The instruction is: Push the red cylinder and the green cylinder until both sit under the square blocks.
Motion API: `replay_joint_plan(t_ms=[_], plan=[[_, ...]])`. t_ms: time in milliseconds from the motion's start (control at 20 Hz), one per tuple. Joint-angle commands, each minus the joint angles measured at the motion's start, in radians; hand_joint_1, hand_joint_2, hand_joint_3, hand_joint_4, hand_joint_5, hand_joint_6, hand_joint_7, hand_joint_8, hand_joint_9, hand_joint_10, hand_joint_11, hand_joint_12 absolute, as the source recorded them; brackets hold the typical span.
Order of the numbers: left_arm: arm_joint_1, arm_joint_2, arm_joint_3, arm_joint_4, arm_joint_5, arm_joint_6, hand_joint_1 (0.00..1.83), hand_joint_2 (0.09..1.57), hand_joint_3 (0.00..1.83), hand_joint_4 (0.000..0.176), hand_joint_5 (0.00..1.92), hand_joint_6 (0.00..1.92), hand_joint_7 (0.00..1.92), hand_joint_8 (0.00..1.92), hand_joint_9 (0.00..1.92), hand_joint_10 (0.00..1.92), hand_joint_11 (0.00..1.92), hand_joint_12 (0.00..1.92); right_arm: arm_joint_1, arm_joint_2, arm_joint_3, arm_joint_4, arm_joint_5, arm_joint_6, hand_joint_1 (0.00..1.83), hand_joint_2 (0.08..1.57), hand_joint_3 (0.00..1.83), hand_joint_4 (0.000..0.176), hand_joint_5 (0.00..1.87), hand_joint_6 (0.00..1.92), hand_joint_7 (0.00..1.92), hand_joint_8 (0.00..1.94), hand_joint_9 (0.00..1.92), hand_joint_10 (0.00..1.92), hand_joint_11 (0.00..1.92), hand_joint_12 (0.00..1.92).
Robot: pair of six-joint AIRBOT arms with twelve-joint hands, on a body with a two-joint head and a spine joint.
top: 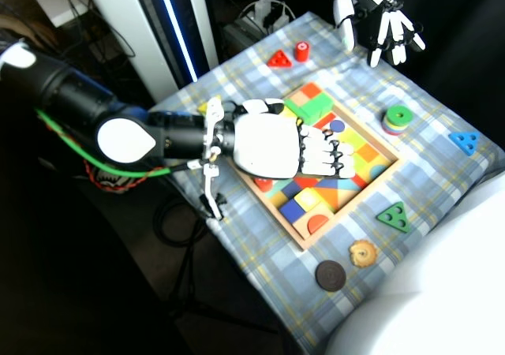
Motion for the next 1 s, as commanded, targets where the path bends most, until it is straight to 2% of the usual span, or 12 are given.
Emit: replay_joint_plan(t_ms=[0, 50, 150, 350, 400, 600, 650, 700, 750, 800, 850, 950], plan=[[-0.008, 0.007, 0.003, 0.040, -0.117, -0.007, 0.67, 1.25, 0.00, 0.027, 0.90, 0.00, 0.49, 0.00, 0.41, 0.00, 0.00, 0.00, 0.015, 0.002, -0.005, 0.006, 0.058, 0.017, 0.00, 0.98, 0.00, 0.123, 0.31, 0.01, 0.00, 0.00, 0.00, 0.00, 0.00, 0.00], [-0.008, 0.007, 0.002, 0.040, -0.117, -0.007, 0.68, 1.25, 0.00, 0.021, 0.91, 0.01, 0.50, 0.01, 0.42, 0.01, 0.01, 0.00, 0.015, 0.009, -0.006, -0.013, 0.054, 0.040, 0.00, 0.99, 0.01, 0.083, 0.33, 0.01, 0.00, 0.00, 0.00, 0.00, 0.00, 0.00], [-0.008, 0.008, 0.002, 0.039, -0.117, -0.007, 0.68, 1.25, 0.00, 0.013, 0.91, 0.00, 0.51, 0.01, 0.41, 0.00, 0.00, 0.00, 0.015, 0.026, -0.016, -0.041, 0.043, 0.064, 0.00, 0.98, 0.00, 0.092, 0.33, 0.01, 0.00, 0.00, 0.00, 0.00, 0.00, 0.00], [-0.008, 0.008, 0.002, 0.038, -0.117, -0.007, 0.71, 1.25, 0.00, 0.000, 0.93, 0.01, 0.51, 0.00, 0.41, 0.00, 0.00, 0.00, 0.013, 0.075, -0.055, -0.064, 0.022, 0.064, 0.00, 0.97, 0.00, 0.076, 0.31, 0.00, 0.00, 0.00, 0.00, 0.00, 0.00, 0.00], [-0.008, 0.008, 0.002, 0.037, -0.116, -0.007, 0.70, 1.25, 0.00, 0.000, 0.93, 0.01, 0.51, 0.00, 0.41, 0.00, 0.00, 0.00, 0.012, 0.092, -0.069, -0.074, 0.015, 0.064, 0.00, 0.97, 0.00, 0.090, 0.34, 0.01, 0.00, 0.00, 0.00, 0.00, 0.00, 0.00], [-0.008, 0.008, 0.002, 0.037, -0.115, -0.007, 0.68, 1.25, 0.00, 0.007, 0.93, 0.01, 0.52, 0.00, 0.41, 0.00, 0.00, 0.00, 0.003, 0.147, -0.106, -0.081, 0.000, 0.064, 0.00, 0.96, 0.00, 0.085, 0.37, 0.02, 0.00, 0.00, 0.00, 0.00, 0.00, 0.00], [-0.008, 0.008, 0.002, 0.036, -0.115, -0.007, 0.67, 1.26, 0.00, 0.011, 0.93, 0.01, 0.52, 0.00, 0.42, 0.01, 0.00, 0.00, 0.002, 0.155, -0.112, -0.081, -0.001, 0.064, 0.00, 0.94, 0.00, 0.101, 0.37, 0.02, 0.00, 0.00, 0.00, 0.00, 0.00, 0.00], [-0.008, 0.008, 0.001, 0.036, -0.115, -0.007, 0.66, 1.26, 0.00, 0.016, 0.92, 0.00, 0.50, 0.00, 0.39, 0.00, 0.00, 0.00, 0.000, 0.167, -0.122, -0.080, -0.005, 0.064, 0.00, 0.96, 0.00, 0.071, 0.37, 0.02, 0.00, 0.00, 0.00, 0.00, 0.00, 0.00], [-0.008, 0.008, 0.001, 0.035, -0.115, -0.007, 0.66, 1.26, 0.00, 0.016, 0.92, 0.00, 0.50, 0.00, 0.39, 0.00, 0.00, 0.00, -0.001, 0.172, -0.126, -0.080, -0.006, 0.064, 0.00, 0.96, 0.00, 0.071, 0.37, 0.02, 0.00, 0.00, 0.00, 0.00, 0.00, 0.00], [-0.008, 0.008, 0.001, 0.035, -0.115, -0.007, 0.69, 1.25, 0.00, 0.008, 0.93, 0.00, 0.50, 0.00, 0.39, 0.00, 0.00, 0.00, -0.005, 0.185, -0.136, -0.080, -0.008, 0.064, 0.00, 0.98, 0.00, 0.057, 0.39, 0.02, 0.01, 0.00, 0.00, 0.00, 0.00, 0.00], [-0.008, 0.009, 0.000, 0.035, -0.116, -0.007, 0.65, 1.26, 0.00, 0.022, 0.91, 0.00, 0.50, 0.00, 0.40, 0.00, 0.00, 0.00, -0.011, 0.198, -0.146, -0.079, -0.010, 0.064, 0.00, 0.94, 0.00, 0.101, 0.36, 0.00, 0.00, 0.00, 0.00, 0.00, 0.00, 0.00], [-0.008, 0.009, 0.000, 0.034, -0.116, -0.007, 0.64, 1.26, 0.00, 0.024, 0.91, 0.00, 0.50, 0.00, 0.39, 0.00, 0.00, 0.00, -0.020, 0.214, -0.157, -0.071, -0.012, 0.064, 0.00, 0.93, 0.00, 0.115, 0.35, 0.00, 0.00, 0.00, 0.00, 0.00, 0.00, 0.00]])
